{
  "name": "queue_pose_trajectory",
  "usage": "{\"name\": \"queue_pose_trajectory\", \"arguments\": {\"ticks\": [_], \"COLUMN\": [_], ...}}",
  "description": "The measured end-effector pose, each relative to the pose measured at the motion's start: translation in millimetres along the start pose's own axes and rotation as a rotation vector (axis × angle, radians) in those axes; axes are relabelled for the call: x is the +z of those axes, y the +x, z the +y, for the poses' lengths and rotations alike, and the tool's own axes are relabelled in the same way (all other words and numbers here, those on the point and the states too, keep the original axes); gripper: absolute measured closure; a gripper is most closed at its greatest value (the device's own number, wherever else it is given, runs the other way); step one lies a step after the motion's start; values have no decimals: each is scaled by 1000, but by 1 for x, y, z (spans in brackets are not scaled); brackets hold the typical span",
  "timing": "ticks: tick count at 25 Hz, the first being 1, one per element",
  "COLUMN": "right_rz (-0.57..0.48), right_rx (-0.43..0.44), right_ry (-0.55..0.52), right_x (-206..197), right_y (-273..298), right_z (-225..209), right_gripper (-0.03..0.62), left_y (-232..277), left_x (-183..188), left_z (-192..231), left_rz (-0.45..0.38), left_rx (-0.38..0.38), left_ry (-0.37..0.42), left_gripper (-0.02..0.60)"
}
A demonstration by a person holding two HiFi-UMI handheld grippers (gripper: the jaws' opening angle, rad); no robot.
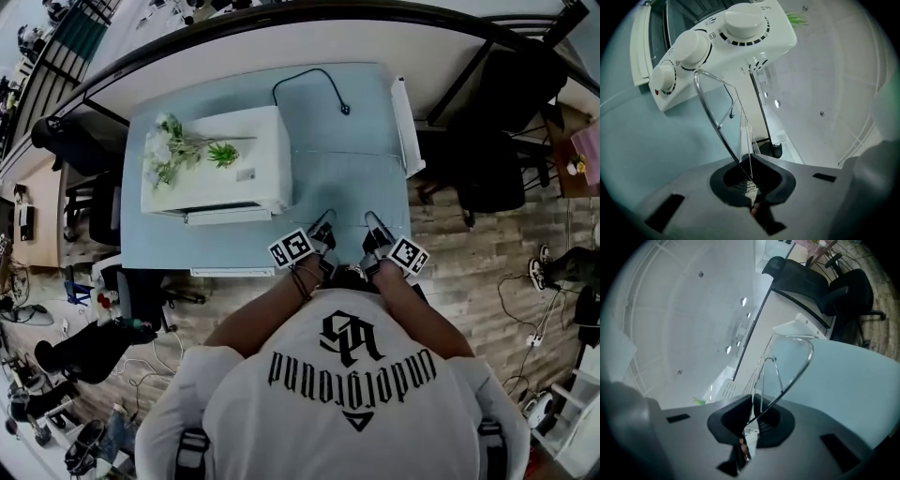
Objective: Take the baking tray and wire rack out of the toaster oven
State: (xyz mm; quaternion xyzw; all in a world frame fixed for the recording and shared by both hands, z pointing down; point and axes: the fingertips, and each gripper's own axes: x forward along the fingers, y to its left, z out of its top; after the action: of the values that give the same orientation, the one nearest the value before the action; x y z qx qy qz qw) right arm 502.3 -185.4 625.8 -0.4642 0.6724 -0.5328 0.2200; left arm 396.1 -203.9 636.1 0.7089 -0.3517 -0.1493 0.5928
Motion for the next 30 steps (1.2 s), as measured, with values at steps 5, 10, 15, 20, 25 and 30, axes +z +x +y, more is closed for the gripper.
{"name": "queue_pose_trajectory", "arguments": {"ticks": [5,10,15,20,25,30], "right_rz": [60,115,178,229,271,310], "right_rx": [-24,-49,-84,-98,-102,-113], "right_ry": [11,28,11,4,-5,-29], "right_x": [10,11,9,4,4,0], "right_y": [8,14,15,17,25,27], "right_z": [-21,-44,-67,-81,-92,-101], "right_gripper": [577,576,569,568,565,559], "left_y": [16,28,35,40,46,49], "left_x": [-6,-15,-28,-34,-34,-37], "left_z": [13,32,51,66,78,88], "left_rz": [-24,-32,-20,-2,-1,16], "left_rx": [36,83,140,175,198,215], "left_ry": [-45,-70,-104,-94,-84,-83], "left_gripper": [581,581,580,580,574,569]}}
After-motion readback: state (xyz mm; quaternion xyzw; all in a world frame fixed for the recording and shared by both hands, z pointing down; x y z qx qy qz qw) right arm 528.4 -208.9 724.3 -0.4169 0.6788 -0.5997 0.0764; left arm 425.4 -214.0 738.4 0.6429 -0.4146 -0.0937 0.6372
